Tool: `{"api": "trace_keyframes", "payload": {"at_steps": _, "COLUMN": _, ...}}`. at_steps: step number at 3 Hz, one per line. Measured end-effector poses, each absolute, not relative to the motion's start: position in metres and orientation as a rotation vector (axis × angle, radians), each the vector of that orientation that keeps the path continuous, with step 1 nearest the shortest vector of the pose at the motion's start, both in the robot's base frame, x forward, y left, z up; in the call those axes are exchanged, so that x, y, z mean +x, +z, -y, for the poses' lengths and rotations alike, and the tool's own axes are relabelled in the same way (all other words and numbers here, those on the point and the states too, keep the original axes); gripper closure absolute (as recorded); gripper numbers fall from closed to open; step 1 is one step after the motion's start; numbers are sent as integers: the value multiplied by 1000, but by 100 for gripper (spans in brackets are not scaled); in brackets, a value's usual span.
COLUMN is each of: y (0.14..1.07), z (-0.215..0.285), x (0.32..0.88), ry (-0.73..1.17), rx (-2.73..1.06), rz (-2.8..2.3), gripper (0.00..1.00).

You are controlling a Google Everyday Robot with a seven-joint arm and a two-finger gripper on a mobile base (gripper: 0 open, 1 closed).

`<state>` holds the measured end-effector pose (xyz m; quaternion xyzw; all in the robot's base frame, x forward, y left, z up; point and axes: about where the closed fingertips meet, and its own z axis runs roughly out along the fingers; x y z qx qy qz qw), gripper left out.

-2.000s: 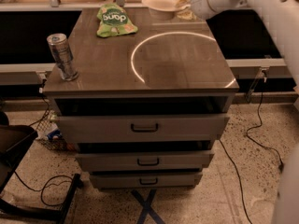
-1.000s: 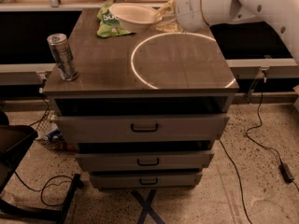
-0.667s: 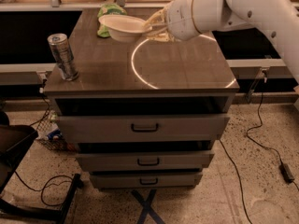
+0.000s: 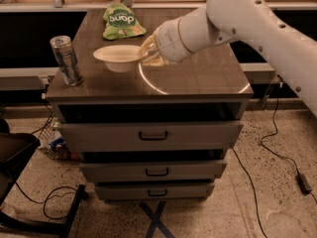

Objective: Move paper bowl near redbull can

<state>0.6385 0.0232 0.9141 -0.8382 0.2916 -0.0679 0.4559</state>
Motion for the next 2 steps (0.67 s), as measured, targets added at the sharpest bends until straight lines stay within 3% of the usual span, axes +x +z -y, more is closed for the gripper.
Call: {"api": "trace_keyframes", "payload": {"at_steps": 2, "y": 864, "z": -42, "x": 627, "ry": -216, "rx": -2165, "rz": -721, "gripper": 100}}
